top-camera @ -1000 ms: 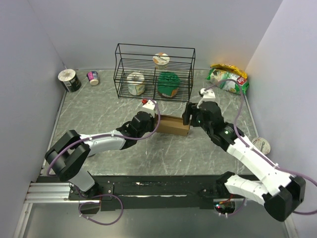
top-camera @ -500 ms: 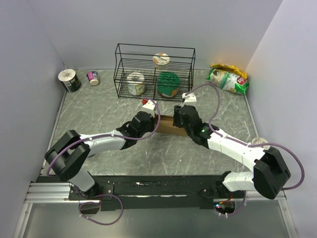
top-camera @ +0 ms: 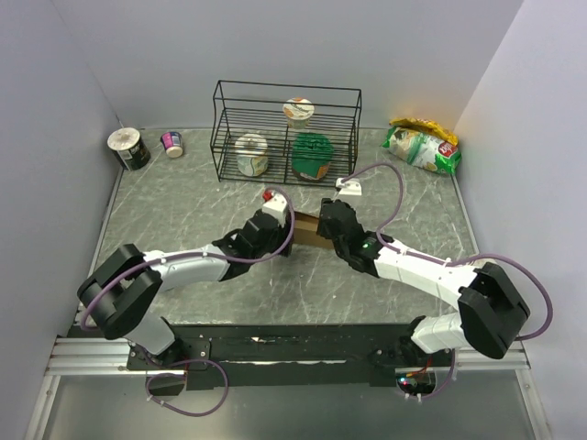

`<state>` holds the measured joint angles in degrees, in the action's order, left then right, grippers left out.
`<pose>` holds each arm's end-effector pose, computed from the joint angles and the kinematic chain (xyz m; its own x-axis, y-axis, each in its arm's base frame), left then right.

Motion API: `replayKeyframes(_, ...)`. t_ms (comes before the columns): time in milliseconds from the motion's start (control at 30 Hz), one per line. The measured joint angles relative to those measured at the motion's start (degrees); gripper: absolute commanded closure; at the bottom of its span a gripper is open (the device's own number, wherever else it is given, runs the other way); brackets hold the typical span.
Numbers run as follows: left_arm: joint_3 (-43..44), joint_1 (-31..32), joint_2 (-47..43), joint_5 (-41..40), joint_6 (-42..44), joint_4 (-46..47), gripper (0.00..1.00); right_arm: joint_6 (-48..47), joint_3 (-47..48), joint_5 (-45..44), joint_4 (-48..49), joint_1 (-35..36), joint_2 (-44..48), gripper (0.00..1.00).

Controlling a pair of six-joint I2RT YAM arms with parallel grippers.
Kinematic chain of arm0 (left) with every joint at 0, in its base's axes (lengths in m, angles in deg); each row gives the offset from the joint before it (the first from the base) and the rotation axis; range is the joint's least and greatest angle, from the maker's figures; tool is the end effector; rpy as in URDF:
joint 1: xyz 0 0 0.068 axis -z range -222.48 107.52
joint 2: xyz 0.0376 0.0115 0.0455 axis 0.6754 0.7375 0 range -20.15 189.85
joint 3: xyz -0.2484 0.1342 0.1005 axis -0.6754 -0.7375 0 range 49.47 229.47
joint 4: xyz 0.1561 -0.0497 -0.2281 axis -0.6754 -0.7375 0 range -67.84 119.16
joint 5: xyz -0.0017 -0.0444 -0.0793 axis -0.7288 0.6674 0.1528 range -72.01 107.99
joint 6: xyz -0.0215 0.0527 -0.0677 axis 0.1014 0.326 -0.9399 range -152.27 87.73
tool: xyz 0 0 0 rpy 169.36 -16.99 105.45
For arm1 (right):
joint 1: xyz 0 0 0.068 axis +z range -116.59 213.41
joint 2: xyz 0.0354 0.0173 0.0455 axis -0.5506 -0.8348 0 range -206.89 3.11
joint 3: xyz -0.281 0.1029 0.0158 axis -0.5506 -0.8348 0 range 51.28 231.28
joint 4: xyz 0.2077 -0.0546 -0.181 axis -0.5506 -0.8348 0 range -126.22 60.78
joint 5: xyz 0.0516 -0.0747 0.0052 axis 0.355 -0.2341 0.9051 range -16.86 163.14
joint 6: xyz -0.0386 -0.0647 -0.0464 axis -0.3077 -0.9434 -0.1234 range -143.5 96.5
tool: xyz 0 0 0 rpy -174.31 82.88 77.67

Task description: Fold the paper box

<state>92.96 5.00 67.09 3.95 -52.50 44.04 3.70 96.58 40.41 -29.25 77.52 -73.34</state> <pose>0.2647 -0.2604 0.1919 -0.5039 0.0531 -0.8621 0.4233 0.8853 -0.1928 0.2665 0.1991 0.2384 -0.4464 0.1028 -0.8889 -0.0556 0.9883 0.1422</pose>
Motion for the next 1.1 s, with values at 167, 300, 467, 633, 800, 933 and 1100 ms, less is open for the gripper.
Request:
replayKeyframes(167, -3.1, 0.6, -1.5, 2.3, 0.7, -6.6, 0.1, 1.3, 0.0, -0.8, 0.4, 0.1, -0.8, 0.54)
replayKeyframes(300, -4.9, 0.5, -6.6, 4.7, 1.1, -8.7, 0.02, 1.8, 0.0, -1.2, 0.5, 0.2, -0.9, 0.55)
replayKeyframes(467, -5.5, -2.8, -14.8, 12.3, 0.0, -8.5, 0.02, 2.1, -0.8, -1.3, 1.3, 0.3, -0.9, 0.55)
replayKeyframes(633, -3.3, -11.7, -17.2, 21.4, -5.0, -8.4, 0.05, 2.2, -2.0, -1.7, 2.6, 0.7, -0.7, 0.55)
replayKeyframes(800, 2.4, -15.5, -14.9, 26.0, -9.4, -8.0, 0.09, 2.4, -2.6, -2.1, 3.1, 1.0, -0.5, 0.55)
replayKeyframes(933, 7.5, -16.2, -8.8, 29.3, -12.3, -6.0, 0.15, 2.4, -2.6, -2.6, 3.0, 1.1, -0.5, 0.56)
replayKeyframes(1100, 10.2, -16.4, -1.6, 30.8, -14.6, -5.3, 0.23, 2.4, -2.6, -2.9, 3.1, 1.4, -0.5, 0.56)
